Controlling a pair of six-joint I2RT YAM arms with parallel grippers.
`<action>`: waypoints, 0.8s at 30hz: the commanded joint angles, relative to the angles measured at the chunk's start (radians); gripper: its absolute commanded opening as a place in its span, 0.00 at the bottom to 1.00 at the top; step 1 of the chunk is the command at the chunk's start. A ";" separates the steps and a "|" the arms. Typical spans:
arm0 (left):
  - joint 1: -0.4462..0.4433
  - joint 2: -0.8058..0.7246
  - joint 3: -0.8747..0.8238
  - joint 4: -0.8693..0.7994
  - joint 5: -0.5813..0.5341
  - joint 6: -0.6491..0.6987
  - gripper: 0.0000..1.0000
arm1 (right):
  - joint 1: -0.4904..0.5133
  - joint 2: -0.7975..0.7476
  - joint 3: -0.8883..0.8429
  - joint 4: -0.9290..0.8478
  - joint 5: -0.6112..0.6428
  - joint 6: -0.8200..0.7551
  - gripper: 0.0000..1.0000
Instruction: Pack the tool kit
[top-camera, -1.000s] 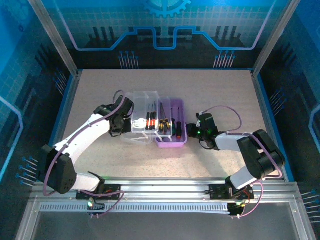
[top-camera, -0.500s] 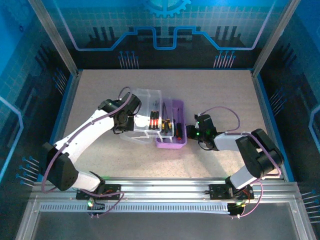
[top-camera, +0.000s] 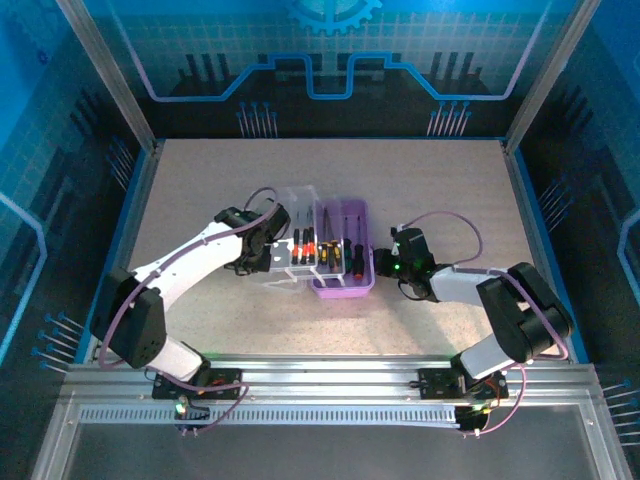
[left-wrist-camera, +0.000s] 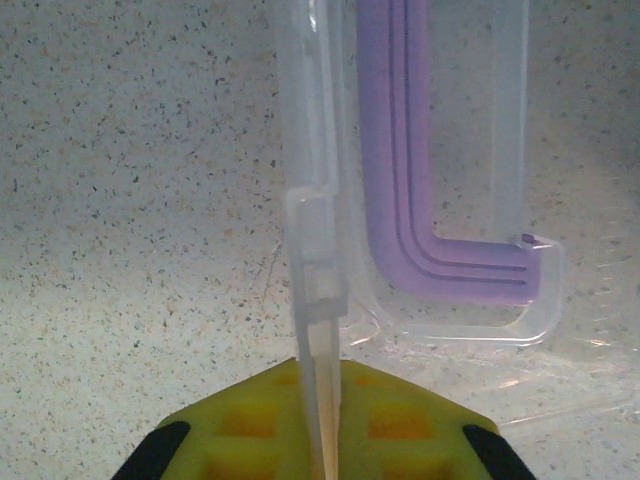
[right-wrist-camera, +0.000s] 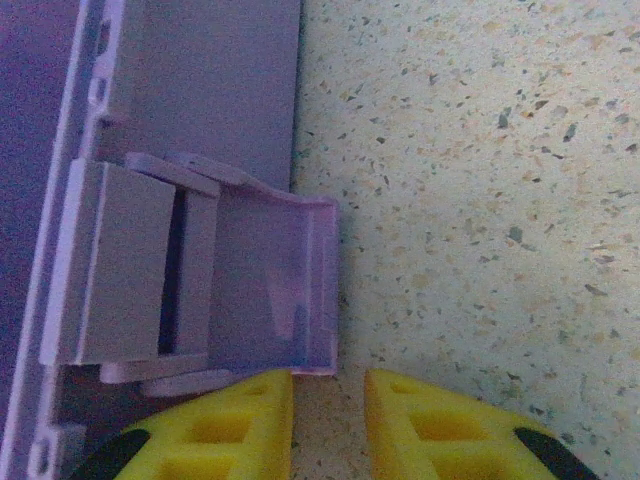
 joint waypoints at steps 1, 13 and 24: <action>-0.034 0.001 0.072 -0.001 0.046 0.004 0.00 | 0.038 0.000 0.026 0.080 -0.076 0.005 0.27; -0.097 0.027 0.247 -0.118 0.110 0.019 0.10 | 0.064 0.022 0.035 0.107 -0.124 0.020 0.27; -0.191 0.051 0.391 -0.174 0.152 0.016 0.28 | 0.075 0.038 0.047 0.107 -0.136 0.023 0.27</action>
